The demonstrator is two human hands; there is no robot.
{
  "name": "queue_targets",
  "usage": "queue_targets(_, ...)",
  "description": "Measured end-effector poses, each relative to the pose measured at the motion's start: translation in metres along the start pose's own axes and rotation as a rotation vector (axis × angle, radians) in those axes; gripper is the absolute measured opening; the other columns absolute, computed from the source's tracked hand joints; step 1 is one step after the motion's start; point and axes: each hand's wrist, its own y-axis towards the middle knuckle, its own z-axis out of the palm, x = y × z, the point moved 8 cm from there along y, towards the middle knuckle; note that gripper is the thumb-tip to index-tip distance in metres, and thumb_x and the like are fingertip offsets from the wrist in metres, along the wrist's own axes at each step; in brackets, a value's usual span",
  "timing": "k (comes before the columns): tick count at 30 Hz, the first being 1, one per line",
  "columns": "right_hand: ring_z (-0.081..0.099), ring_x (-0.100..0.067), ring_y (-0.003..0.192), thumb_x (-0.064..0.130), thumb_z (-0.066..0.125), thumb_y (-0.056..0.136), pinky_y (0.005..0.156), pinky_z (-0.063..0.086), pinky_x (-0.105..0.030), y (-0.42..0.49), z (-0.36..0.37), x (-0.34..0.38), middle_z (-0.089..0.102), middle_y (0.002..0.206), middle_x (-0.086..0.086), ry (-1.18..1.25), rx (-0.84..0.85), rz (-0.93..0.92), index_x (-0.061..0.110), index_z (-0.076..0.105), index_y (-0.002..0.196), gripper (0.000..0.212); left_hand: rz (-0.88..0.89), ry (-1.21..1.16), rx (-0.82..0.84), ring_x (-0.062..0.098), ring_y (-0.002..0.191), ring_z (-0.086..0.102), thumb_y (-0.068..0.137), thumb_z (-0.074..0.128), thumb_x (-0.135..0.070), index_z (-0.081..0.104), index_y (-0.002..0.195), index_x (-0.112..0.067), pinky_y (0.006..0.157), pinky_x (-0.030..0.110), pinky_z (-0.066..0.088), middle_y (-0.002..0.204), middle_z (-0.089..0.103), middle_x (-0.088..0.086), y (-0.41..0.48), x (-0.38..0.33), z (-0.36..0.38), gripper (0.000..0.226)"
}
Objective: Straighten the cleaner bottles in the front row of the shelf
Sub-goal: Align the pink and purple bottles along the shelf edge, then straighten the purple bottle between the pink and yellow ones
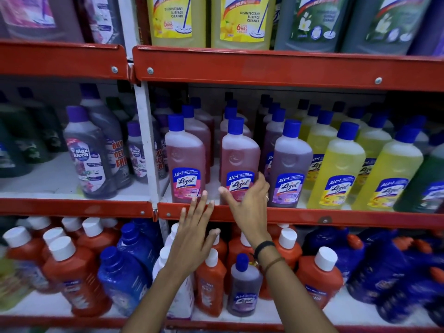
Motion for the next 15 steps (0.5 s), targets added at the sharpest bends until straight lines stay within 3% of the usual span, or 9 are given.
queue_targets(2,0.047,-0.022,0.127,0.062,0.06,0.077,0.106,0.044,-0.037,-0.006,-0.005,-0.014,0.043,0.142,-0.014,0.376,0.016,0.073,0.013,0.022,0.142,0.089,-0.024,-0.351,-0.034,0.006,0.146,-0.006,0.096,0.045,-0.022,0.008,0.15,-0.027,0.114,0.011,0.001,0.161,-0.004,-0.01,0.008,-0.016,-0.011,0.065)
queue_targets(3,0.048,-0.016,0.127,0.056,0.056,0.084,0.102,0.044,-0.022,-0.008,-0.009,-0.018,0.045,0.143,-0.011,0.487,0.023,0.102,0.014,0.024,0.142,0.079,-0.068,-0.487,-0.034,0.003,0.145,-0.003,0.094,0.048,-0.013,0.008,0.15,-0.028,0.113,0.008,0.006,0.16,-0.002,-0.013,0.014,-0.017,-0.012,0.07)
queue_targets(5,0.055,0.0,0.115,0.042,0.046,0.093,0.082,0.043,-0.001,-0.009,-0.017,-0.022,0.056,0.13,-0.003,0.558,0.036,0.099,0.013,0.033,0.141,0.057,-0.182,-0.7,0.01,0.001,0.145,0.004,0.089,0.049,-0.01,0.006,0.149,-0.037,0.118,0.024,0.014,0.16,0.003,-0.016,0.027,-0.014,-0.005,0.078)
queue_targets(7,0.06,0.001,0.108,0.046,0.039,0.094,0.077,0.047,-0.005,-0.007,-0.018,-0.027,0.063,0.116,0.003,0.593,0.032,0.077,0.015,0.047,0.134,0.051,-0.283,-0.851,0.078,0.003,0.143,0.018,0.086,0.05,-0.014,0.009,0.146,-0.047,0.117,0.037,0.026,0.159,0.012,-0.013,0.037,-0.011,0.002,0.079)
queue_targets(10,0.062,-0.007,0.112,0.061,0.036,0.09,0.088,0.051,-0.023,-0.005,-0.011,-0.036,0.066,0.117,0.006,0.616,0.055,0.077,0.032,0.057,0.123,0.048,-0.34,-0.954,0.138,-0.006,0.133,0.027,0.092,0.045,0.004,0.009,0.147,-0.041,0.096,0.011,0.04,0.157,0.018,-0.01,0.043,-0.011,0.006,0.08)
queue_targets(12,0.063,0.0,0.107,0.059,0.037,0.092,0.083,0.05,-0.017,-0.004,-0.008,-0.038,0.066,0.112,0.014,0.653,0.081,0.09,0.041,0.056,0.115,0.035,-0.347,-0.971,0.173,-0.009,0.13,0.025,0.092,0.041,0.011,0.008,0.148,-0.035,0.084,0.002,0.041,0.152,0.019,-0.013,0.044,-0.013,0.006,0.08)
queue_targets(15,0.064,0.01,0.095,0.051,0.037,0.087,0.069,0.049,-0.007,-0.004,-0.01,-0.035,0.064,0.102,0.018,0.707,0.101,0.084,0.033,0.053,0.118,0.039,-0.359,-0.991,0.216,-0.025,0.114,0.03,0.092,0.04,0.013,0.008,0.148,-0.033,0.077,0.0,0.041,0.141,0.023,-0.021,0.046,-0.014,0.006,0.079)
